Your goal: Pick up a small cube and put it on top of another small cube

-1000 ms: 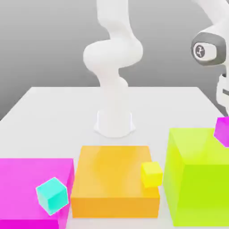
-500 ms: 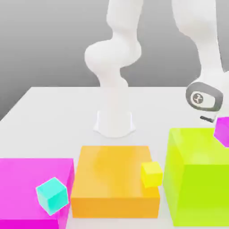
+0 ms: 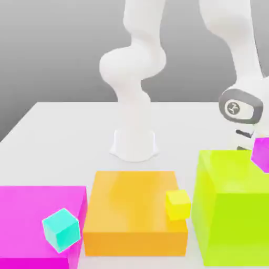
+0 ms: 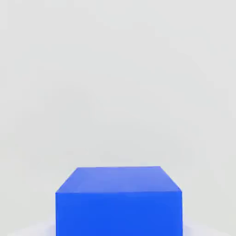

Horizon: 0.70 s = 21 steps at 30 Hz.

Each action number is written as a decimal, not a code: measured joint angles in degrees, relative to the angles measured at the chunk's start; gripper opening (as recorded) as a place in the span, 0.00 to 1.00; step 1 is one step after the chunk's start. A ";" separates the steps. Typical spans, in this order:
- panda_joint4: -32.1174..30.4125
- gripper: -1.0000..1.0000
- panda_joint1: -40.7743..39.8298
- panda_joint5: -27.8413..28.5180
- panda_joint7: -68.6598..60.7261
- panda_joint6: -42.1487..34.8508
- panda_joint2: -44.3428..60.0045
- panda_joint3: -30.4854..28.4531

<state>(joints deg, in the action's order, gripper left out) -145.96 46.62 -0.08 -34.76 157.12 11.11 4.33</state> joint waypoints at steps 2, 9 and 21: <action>2.36 0.00 -0.33 -3.17 1.90 -4.49 -1.98 0.39; 11.28 0.00 -2.68 -6.92 13.38 -22.08 -10.34 -1.09; 14.09 1.00 -9.85 -0.17 26.55 -32.77 -18.52 -4.67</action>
<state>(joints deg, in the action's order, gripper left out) -131.87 36.77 -0.24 -8.20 124.35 -7.41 -0.34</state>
